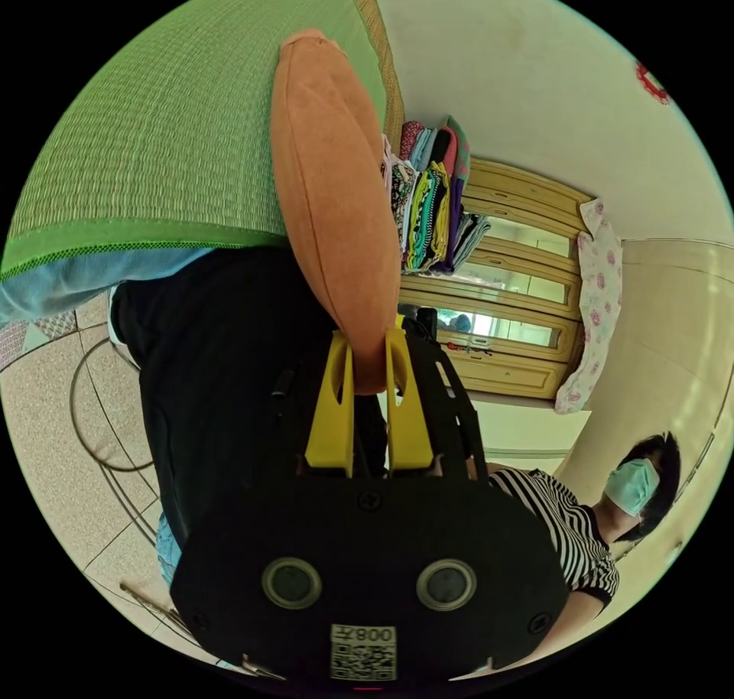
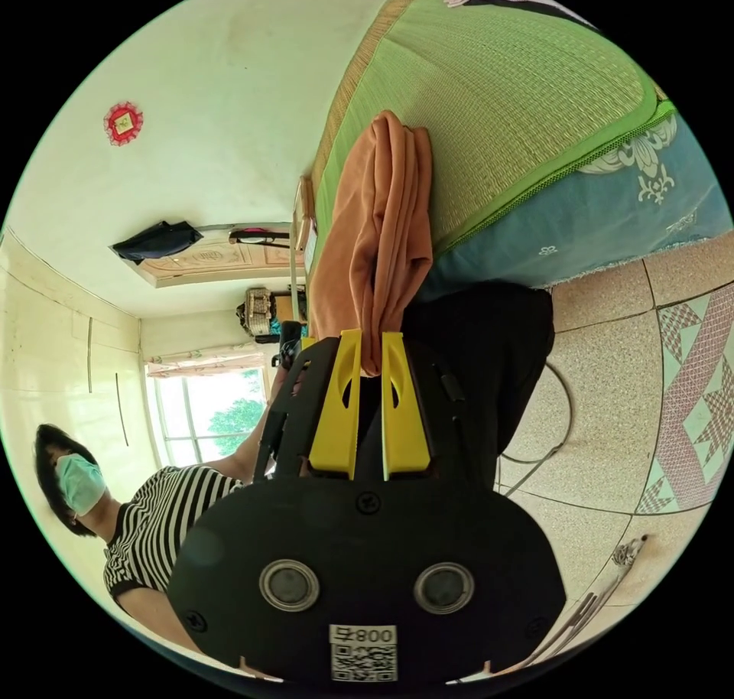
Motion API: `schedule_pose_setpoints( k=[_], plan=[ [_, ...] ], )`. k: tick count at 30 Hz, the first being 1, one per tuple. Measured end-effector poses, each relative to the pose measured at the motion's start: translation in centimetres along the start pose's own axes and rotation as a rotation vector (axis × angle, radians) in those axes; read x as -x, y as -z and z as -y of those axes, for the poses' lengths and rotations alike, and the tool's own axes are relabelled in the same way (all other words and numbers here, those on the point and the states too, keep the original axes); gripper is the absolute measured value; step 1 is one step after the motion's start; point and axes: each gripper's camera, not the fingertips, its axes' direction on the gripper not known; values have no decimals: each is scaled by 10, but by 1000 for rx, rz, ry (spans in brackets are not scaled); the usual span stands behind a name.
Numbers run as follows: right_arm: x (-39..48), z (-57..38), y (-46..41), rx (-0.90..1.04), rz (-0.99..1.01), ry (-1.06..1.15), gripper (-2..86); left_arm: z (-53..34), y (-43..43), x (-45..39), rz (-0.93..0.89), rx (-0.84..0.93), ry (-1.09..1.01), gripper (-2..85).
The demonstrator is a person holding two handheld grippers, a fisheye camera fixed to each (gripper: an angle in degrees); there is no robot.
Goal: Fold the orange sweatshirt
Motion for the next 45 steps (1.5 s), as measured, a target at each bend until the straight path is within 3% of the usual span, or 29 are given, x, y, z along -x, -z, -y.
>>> schedule_pose_setpoints(
  k=[26, 45],
  plan=[
    [7, -55, 28, -33, 43, 54, 30, -74, 1, -17, -15, 20, -1, 76],
    [25, 33, 68, 24, 61, 177, 38, -35, 30, -104, -71, 21, -99, 70]
  ],
)
